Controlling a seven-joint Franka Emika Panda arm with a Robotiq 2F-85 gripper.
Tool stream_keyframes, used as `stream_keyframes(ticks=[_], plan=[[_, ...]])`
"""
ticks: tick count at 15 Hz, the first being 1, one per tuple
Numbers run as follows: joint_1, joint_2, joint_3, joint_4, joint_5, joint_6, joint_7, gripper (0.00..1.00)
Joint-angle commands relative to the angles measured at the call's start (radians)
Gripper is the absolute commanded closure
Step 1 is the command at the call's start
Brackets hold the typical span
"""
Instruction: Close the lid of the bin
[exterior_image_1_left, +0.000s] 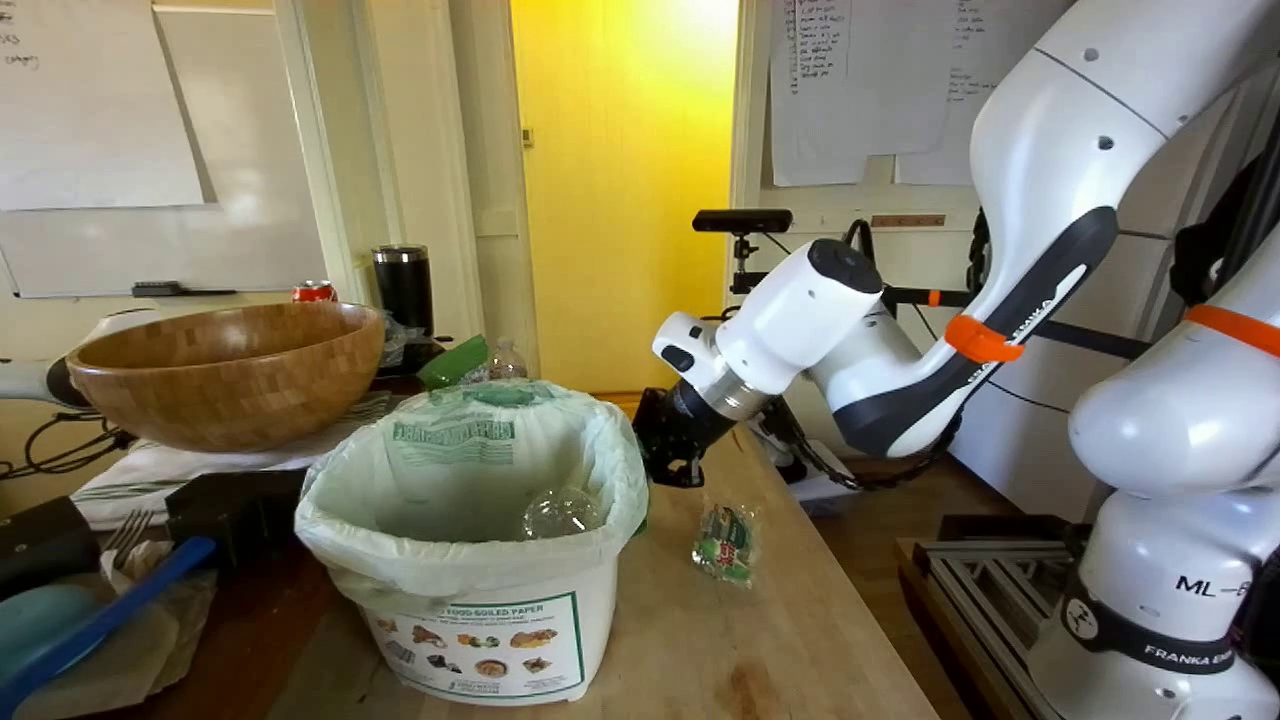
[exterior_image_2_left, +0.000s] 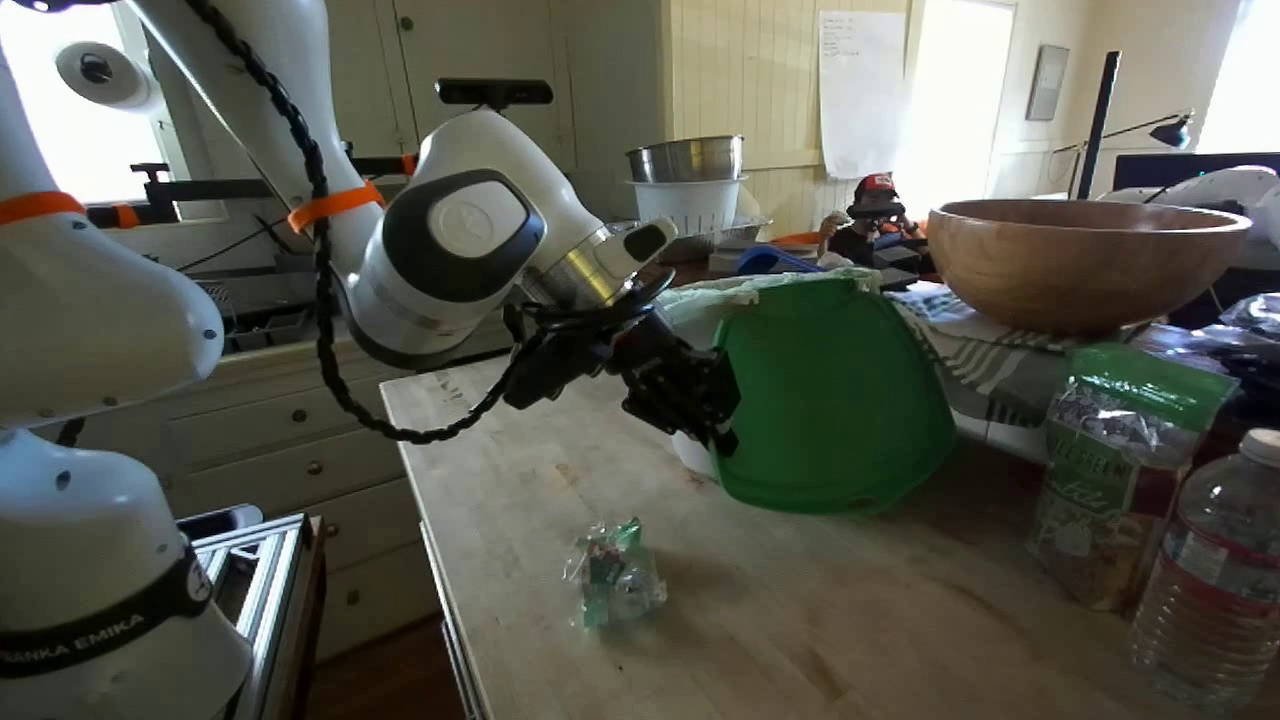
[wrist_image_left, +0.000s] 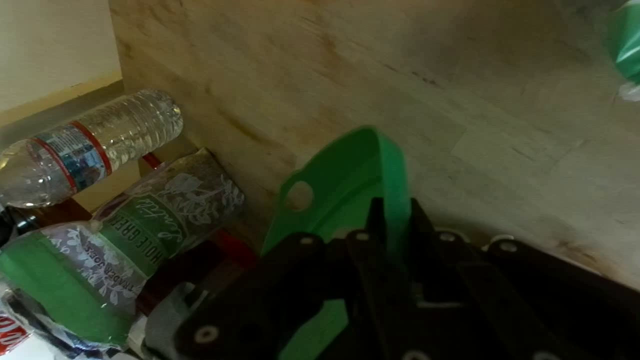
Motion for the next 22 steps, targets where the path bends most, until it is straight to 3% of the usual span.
stream_keyframes(ticks=[1,6,12,22], plan=[[-0.095,-0.085,0.128,-0.005,0.004,-0.027,0.035,0.97],[-0.188,-0.183,0.259,0.018,0.001,-0.080,0.044,0.97],[-0.239,-0.321,0.355,0.075,-0.016,-0.167,0.033,0.97],[-0.177,-0.501,0.377,0.110,-0.049,-0.350,-0.021,0.97]])
